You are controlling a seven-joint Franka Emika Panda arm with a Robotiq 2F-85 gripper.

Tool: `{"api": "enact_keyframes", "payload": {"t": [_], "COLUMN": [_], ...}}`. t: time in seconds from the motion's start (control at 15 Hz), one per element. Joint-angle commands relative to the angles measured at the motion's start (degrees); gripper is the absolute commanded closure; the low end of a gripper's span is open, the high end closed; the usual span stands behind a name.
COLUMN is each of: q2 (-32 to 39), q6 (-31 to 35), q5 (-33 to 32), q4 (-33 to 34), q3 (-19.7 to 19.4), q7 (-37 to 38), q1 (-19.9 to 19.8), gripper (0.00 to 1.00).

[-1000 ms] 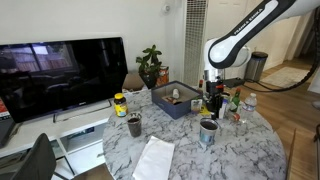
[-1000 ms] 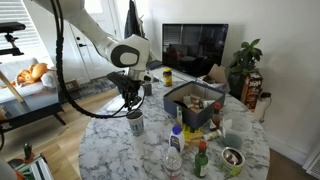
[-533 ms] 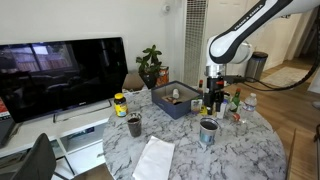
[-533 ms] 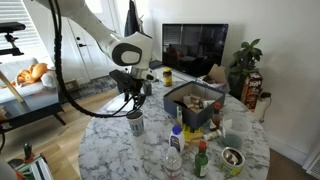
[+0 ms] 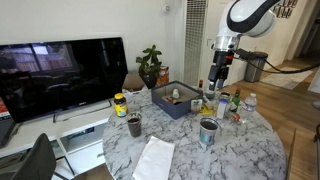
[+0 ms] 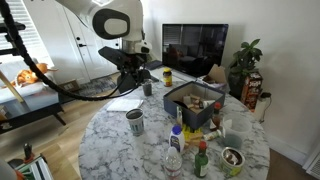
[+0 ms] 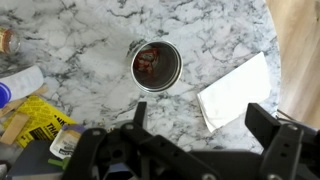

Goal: Place the metal cup upright then put two red packets into it

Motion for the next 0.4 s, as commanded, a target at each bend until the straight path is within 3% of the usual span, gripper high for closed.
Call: {"api": "enact_keyframes", "payload": {"t": [0.0, 0.33], "q2": [-1.5, -3.9], "q6": [-0.7, -1.5], "q5": [-0.8, -1.6], "q4": [-0.2, -0.9], "q3": [-0.9, -1.0], "q7": [0.2, 0.2], "q1": [0.9, 1.1], "gripper": [0.0, 0.0]}}
